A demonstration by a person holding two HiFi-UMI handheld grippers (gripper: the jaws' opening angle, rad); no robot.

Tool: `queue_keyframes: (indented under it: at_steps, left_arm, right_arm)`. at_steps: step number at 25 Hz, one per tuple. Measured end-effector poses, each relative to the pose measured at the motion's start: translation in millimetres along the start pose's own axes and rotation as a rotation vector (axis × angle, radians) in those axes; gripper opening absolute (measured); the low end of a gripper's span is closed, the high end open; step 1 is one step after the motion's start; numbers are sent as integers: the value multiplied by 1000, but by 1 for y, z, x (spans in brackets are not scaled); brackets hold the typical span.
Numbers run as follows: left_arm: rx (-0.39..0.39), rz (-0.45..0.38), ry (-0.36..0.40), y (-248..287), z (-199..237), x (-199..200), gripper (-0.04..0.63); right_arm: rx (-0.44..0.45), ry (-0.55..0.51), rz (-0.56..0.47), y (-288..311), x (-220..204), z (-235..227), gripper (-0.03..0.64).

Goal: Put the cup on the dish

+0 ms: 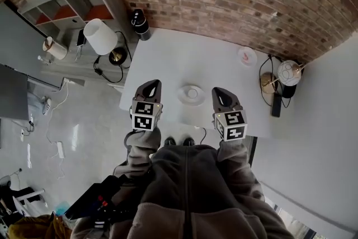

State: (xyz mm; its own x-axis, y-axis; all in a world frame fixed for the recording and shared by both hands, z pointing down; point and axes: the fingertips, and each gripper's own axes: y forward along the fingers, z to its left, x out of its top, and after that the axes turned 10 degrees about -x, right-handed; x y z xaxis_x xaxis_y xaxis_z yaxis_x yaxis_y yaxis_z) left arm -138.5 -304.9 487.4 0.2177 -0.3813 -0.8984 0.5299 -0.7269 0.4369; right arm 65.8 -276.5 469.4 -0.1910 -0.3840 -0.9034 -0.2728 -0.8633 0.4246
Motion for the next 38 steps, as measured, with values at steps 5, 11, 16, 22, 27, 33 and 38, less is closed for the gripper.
queue_keyframes:
  at_steps: [5,11,16,22,27,33,38]
  left_arm:
    - [-21,-100,48,-23,-13,42,5]
    - [-41,-153,62,-44,-15,70,6]
    - [-30,-210,82,-58,-9,100,5]
    - [-44,-255,111,-60,-17,118,5]
    - [-69,-270,117,-58,-26,125,5]
    - [-79,-266,122,-57,-30,129,5]
    - [-82,-269,120,-57,-32,130,5]
  right_arm:
    - [1,-11,-75,-11,28,2,2]
    - [17,-8,-160,-18,64,9,2]
    - [41,28,-255,-31,99,11,2]
    - [26,-34,-294,-34,111,12,2]
    - [13,-83,-333,-40,121,15,2]
    - [11,-87,-351,-46,127,15,2]
    - [0,-91,-363,-52,129,14,2]
